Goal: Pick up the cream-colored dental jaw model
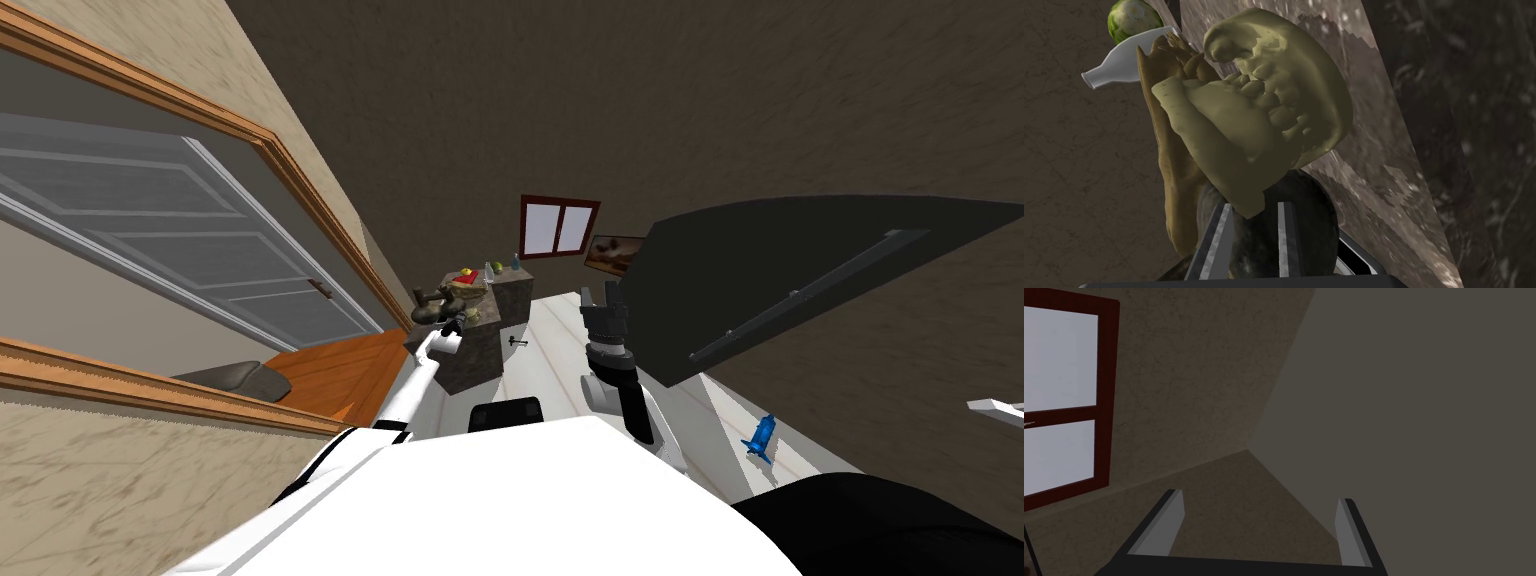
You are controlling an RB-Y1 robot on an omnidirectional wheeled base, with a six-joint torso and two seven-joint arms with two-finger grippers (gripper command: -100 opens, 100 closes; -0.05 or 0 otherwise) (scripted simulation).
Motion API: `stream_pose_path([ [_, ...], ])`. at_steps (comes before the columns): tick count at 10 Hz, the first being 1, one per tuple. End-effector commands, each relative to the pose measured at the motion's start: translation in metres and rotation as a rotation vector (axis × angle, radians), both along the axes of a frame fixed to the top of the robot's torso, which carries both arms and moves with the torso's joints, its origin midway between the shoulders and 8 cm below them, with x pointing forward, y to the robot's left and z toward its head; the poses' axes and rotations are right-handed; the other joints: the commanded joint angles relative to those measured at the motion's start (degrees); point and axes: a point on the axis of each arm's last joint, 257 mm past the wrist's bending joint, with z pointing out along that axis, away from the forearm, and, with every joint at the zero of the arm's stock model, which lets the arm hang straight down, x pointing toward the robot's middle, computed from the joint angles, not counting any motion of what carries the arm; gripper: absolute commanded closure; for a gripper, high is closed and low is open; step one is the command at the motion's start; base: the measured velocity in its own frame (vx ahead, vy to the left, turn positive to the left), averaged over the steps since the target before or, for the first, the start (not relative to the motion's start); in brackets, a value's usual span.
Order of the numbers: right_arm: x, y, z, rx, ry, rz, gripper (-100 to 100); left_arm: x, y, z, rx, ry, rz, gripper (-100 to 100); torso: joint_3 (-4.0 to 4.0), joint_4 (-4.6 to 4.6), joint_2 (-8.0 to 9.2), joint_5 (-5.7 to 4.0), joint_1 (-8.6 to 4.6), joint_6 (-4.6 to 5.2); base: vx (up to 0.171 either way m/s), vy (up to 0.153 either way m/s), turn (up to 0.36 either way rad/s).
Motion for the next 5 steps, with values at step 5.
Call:
stream_pose_path([
  [5, 0.0, 0.0, 0.0, 0.0, 0.0, 0.0, 0, -0.022, -0.009, 0.01, -0.008, -0.015, -0.01, 100, -0.08, -0.05, -0.13, 0.01, 0.04, -0.05, 0.035, 0.0, 0.003],
])
